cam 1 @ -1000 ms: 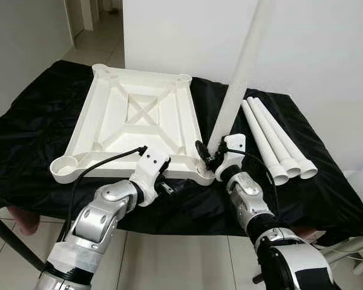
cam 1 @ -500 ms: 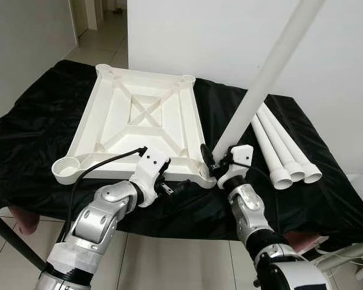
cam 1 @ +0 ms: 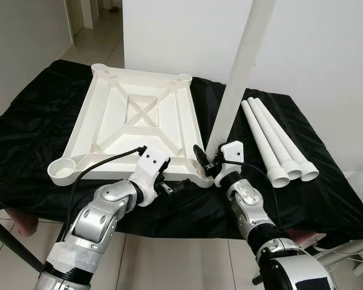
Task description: Building children table
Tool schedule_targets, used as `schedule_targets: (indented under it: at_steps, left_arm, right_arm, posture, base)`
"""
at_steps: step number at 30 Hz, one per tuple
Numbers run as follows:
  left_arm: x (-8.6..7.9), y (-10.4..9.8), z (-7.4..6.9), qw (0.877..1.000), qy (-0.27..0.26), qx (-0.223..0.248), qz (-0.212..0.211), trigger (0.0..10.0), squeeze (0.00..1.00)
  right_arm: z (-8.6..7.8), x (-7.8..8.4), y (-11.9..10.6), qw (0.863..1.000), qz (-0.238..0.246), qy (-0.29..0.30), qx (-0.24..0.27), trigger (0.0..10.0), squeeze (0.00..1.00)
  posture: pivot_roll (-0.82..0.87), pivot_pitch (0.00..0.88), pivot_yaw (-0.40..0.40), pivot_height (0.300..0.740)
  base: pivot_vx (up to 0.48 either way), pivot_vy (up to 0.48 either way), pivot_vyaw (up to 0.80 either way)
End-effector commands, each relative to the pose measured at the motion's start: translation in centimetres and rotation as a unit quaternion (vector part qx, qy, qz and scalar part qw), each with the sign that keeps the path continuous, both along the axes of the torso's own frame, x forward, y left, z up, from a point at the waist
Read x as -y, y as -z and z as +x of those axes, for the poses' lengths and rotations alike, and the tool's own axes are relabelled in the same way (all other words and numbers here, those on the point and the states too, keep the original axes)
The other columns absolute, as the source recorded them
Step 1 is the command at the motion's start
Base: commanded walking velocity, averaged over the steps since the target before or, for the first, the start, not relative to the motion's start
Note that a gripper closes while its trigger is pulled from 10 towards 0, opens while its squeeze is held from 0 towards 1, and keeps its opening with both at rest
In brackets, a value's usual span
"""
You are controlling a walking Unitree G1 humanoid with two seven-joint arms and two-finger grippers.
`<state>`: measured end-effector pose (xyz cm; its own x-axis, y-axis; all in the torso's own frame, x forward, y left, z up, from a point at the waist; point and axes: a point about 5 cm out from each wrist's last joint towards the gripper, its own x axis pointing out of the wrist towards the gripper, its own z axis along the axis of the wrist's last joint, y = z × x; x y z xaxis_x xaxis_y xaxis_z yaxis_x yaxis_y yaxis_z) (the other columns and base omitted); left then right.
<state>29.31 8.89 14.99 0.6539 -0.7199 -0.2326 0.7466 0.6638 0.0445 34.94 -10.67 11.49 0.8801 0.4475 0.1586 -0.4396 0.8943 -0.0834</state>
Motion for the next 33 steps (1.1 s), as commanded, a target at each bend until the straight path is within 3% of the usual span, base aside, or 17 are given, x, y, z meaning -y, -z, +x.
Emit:
schedule_targets:
  at_steps: [1, 4, 10, 18, 27, 33]
  left_arm:
    - [0.2, -0.1, -0.2, 1.0, 0.006, 0.0, 0.0, 10.0, 0.0]
    - [0.2, -0.1, -0.2, 1.0, 0.006, 0.001, 0.0, 10.0, 0.0]
    - [0.1, -0.2, -0.3, 1.0, 0.003, 0.002, -0.001, 10.0, 0.0]
    - [0.0, -0.2, -0.3, 1.0, 0.001, 0.003, -0.001, 10.0, 0.0]
    - [0.1, -0.2, -0.1, 1.0, 0.001, 0.007, 0.001, 10.0, 0.0]
    - [0.2, -0.2, 0.0, 1.0, 0.003, 0.009, 0.002, 10.0, 0.0]
  right_arm:
    - [-1.1, 1.3, 4.1, 0.993, -0.043, 0.002, -0.113, 10.0, 0.0]
    - [-1.1, 1.2, 4.2, 0.992, -0.042, -0.005, -0.116, 10.0, 0.0]
    - [-1.1, 2.2, 4.6, 0.987, 0.043, 0.028, -0.149, 10.0, 0.0]
    - [-1.4, 2.6, 5.2, 0.985, 0.045, 0.047, -0.159, 10.0, 0.0]
    - [-1.4, 2.0, 3.4, 0.992, 0.071, 0.018, -0.099, 10.0, 0.0]
    - [-1.6, 2.0, 3.9, 0.992, 0.061, 0.021, -0.11, 10.0, 0.0]
  posture:
    - [0.13, 0.036, -0.116, 0.74]
    - [0.13, 0.036, -0.116, 0.74]
    - [0.14, 0.04, -0.12, 0.74]
    - [0.14, 0.041, -0.119, 0.74]
    - [0.13, 0.036, -0.123, 0.74]
    - [0.13, 0.032, -0.123, 0.74]
  base:
    - [0.0, 0.0, 0.0]
    - [0.0, 0.0, 0.0]
    - [0.0, 0.0, 0.0]
    - [0.0, 0.0, 0.0]
    - [0.0, 0.0, 0.0]
    - [0.0, 0.0, 0.0]
